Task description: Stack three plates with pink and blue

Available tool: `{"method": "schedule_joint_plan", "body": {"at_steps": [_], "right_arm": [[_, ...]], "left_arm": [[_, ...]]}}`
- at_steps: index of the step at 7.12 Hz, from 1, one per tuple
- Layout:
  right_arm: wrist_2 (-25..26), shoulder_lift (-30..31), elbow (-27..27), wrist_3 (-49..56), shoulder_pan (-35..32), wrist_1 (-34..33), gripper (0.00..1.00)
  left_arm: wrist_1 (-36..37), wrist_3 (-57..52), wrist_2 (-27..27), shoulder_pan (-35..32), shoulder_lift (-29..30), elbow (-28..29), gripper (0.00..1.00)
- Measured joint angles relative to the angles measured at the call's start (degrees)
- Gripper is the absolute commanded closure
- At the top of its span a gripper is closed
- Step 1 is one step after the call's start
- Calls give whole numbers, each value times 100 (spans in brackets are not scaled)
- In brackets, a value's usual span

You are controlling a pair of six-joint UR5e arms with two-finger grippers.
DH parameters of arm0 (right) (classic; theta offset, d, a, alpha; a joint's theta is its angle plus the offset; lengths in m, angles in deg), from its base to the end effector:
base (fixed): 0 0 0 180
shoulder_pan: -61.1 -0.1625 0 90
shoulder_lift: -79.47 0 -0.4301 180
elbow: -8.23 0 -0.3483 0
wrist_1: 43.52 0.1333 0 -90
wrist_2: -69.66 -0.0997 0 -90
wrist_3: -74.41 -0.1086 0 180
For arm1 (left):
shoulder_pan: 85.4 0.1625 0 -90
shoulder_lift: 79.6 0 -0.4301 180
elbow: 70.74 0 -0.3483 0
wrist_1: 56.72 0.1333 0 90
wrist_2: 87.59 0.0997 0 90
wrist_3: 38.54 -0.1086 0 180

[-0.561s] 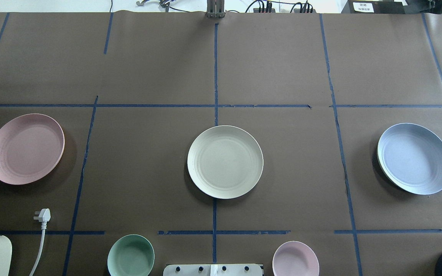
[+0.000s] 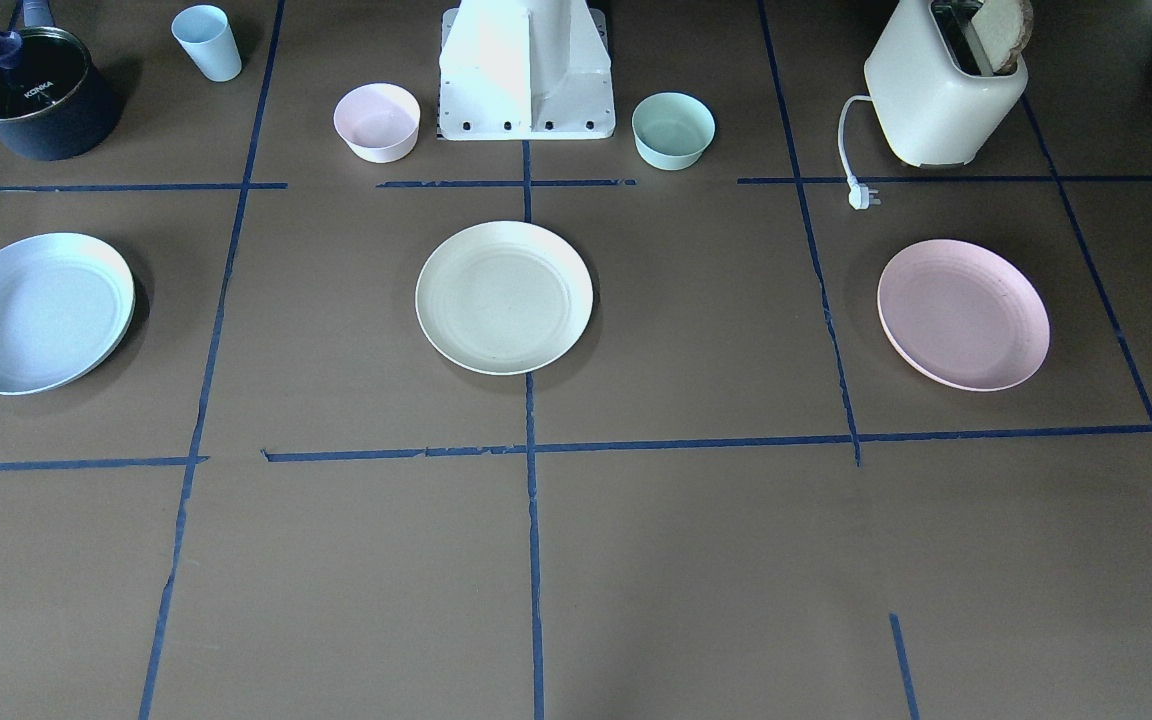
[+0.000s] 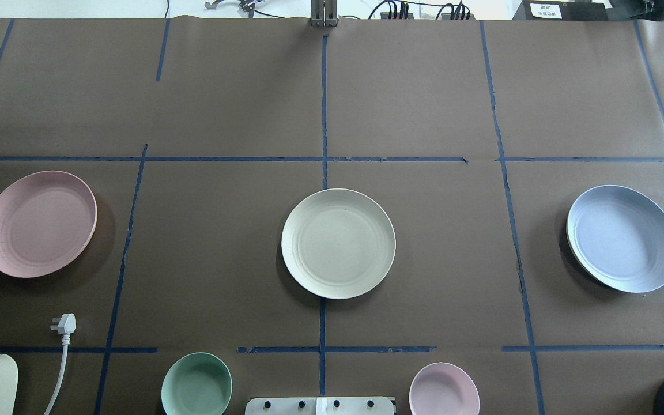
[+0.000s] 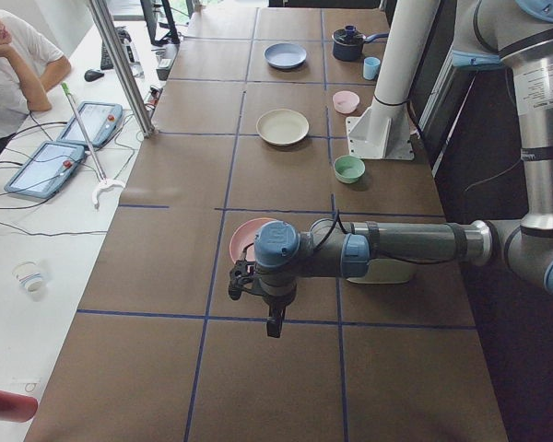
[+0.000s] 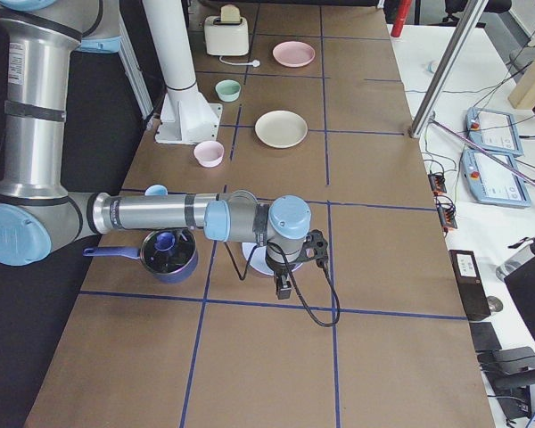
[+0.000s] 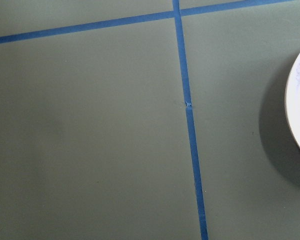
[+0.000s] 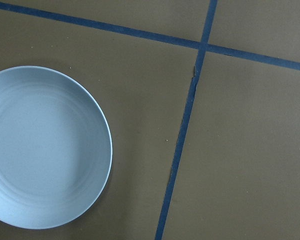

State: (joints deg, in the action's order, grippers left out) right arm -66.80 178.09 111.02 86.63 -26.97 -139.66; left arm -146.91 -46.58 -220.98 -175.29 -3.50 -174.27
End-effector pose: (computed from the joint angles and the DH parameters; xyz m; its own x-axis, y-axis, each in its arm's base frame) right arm 0.0417 -0.3816 0.6406 0.6666 -0.2098 0.7153 0.1788 0.9766 0.1197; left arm -0.0580 -0.3445 0.6615 0.7193 0.1391 -0.6806 -0.1035 0.9903 0.0930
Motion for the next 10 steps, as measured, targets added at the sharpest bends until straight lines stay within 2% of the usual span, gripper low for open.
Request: {"method": "schedule_joint_plan", "body": {"at_steps": [3, 5, 6, 9, 10], "right_arm": [[-11, -5, 0, 0, 0, -1, 0], [-17, -1, -1, 0, 0, 2, 0], [-18, 3, -1, 0, 0, 2, 0], [-12, 7, -11, 0, 0, -1, 0], [-12, 7, -12, 0, 0, -1, 0]], "left_arm": [[-529, 143, -75, 64, 646, 151, 0], [-1217, 648, -214, 517, 720, 336, 0], [-1772, 1363, -214, 991, 670, 501, 0], [-4368, 4199, 108, 2262, 646, 1588, 1], [-4815, 4834, 264, 2518, 677, 1838, 1]]}}
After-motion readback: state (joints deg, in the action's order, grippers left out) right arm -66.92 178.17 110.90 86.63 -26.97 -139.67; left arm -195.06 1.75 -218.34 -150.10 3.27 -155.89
